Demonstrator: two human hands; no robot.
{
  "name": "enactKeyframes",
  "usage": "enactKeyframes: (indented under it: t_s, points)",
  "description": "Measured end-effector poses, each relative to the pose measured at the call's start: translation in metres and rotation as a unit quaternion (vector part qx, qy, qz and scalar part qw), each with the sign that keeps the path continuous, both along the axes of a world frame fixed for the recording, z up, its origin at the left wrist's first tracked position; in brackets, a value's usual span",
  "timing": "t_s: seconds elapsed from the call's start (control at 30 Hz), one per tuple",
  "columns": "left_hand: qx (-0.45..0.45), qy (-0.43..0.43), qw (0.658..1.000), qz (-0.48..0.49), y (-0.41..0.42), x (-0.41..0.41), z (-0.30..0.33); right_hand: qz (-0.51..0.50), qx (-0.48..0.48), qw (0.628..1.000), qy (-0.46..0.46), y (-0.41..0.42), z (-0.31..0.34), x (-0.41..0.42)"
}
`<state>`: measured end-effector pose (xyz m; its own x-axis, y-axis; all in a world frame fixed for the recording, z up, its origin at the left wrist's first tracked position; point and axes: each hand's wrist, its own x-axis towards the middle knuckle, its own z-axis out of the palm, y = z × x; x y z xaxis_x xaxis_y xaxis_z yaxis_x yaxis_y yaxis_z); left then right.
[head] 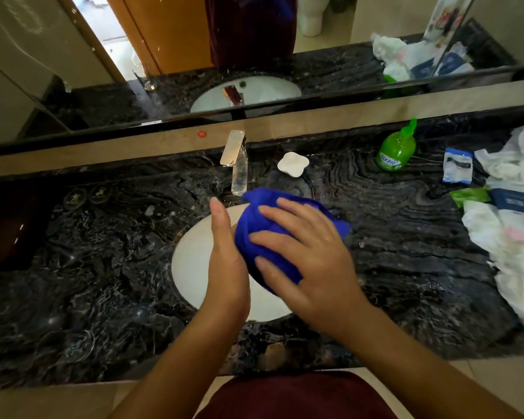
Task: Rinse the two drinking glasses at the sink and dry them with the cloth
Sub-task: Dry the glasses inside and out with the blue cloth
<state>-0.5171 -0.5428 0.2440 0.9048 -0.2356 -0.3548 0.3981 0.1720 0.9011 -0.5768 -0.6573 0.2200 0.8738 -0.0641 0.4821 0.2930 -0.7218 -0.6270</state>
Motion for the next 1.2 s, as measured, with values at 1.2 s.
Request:
enactKeyframes:
  t_s: [1.2]
  points:
    - [-0.092,0.095,0.991,0.028,0.001,0.000,0.011,-0.073,-0.051,0.986,-0.138,0.004,-0.006,0.019]
